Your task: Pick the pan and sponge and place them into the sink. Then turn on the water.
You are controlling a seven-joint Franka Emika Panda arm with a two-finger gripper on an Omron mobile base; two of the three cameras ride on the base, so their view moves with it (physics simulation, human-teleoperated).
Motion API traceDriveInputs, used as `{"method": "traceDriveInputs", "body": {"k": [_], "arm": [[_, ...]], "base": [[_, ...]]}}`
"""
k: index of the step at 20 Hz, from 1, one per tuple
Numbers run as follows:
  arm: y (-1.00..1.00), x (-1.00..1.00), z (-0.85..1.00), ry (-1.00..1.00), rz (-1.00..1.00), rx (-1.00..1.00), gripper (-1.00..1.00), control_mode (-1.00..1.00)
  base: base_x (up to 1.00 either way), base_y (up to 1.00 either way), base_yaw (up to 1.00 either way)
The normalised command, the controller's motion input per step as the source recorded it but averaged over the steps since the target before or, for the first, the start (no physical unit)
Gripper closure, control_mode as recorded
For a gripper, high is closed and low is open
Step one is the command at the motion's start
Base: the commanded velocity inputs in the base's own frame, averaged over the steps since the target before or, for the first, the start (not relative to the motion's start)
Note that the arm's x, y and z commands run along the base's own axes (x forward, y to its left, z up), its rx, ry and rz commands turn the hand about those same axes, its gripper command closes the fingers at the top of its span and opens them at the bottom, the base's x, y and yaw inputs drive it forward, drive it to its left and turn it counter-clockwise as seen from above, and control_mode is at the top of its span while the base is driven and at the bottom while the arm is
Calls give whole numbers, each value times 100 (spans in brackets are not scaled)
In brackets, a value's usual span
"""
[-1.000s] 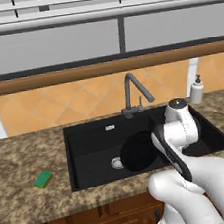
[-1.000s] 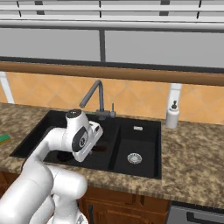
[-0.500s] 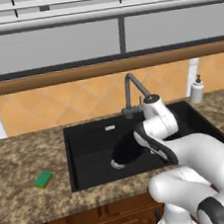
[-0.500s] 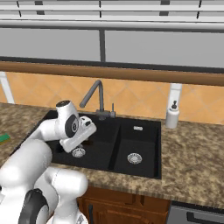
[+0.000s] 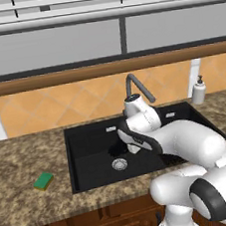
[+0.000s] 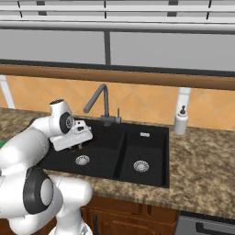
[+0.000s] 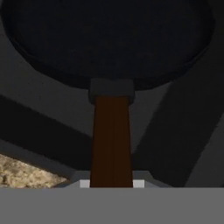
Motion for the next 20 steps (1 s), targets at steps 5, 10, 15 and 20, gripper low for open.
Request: {"method": "traceDriveInputs", "body": {"k": [5,10,15,20], "arm": [[25,0,-12,-1,-39,12,100,-100],[28,0,-22,-6,-42,12,100,-100],[48,0,-21,-6,-55,1,100,-100],[47,0,-19,-1,-67,0,100,-100]], "base": [[0,0,0],[0,0,0],[0,0,0],[0,0,0]]}}
